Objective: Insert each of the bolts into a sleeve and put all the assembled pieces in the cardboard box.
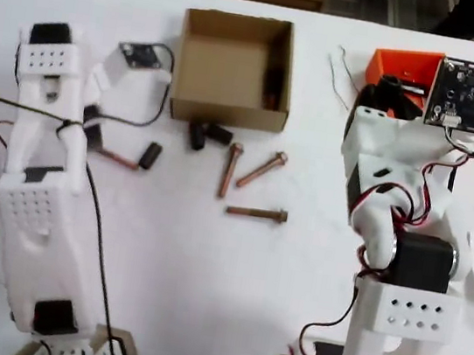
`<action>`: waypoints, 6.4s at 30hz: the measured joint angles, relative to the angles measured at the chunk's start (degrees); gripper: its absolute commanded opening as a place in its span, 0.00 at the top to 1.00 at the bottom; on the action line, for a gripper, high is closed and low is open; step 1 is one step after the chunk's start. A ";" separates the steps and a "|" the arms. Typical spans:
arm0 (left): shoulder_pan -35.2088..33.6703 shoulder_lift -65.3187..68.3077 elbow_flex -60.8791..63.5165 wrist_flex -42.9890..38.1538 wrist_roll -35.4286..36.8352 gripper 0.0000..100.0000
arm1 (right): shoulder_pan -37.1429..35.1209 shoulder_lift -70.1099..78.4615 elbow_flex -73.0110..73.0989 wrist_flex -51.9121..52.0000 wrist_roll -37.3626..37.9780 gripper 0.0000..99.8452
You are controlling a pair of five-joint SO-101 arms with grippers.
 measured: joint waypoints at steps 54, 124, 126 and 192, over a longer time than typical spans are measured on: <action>1.05 -3.69 15.56 -3.78 128.79 0.84 | 0.00 0.00 0.00 0.00 0.00 0.98; 0.44 -6.77 19.96 -3.43 67.25 0.97 | 0.00 -0.18 0.00 0.00 0.00 0.98; 0.44 -6.68 19.96 -3.43 63.74 0.97 | 0.00 -0.18 0.00 0.00 0.00 0.98; 8.44 -74.20 50.81 -27.52 65.85 0.97 | -5.27 -0.62 15.38 -13.45 0.00 0.98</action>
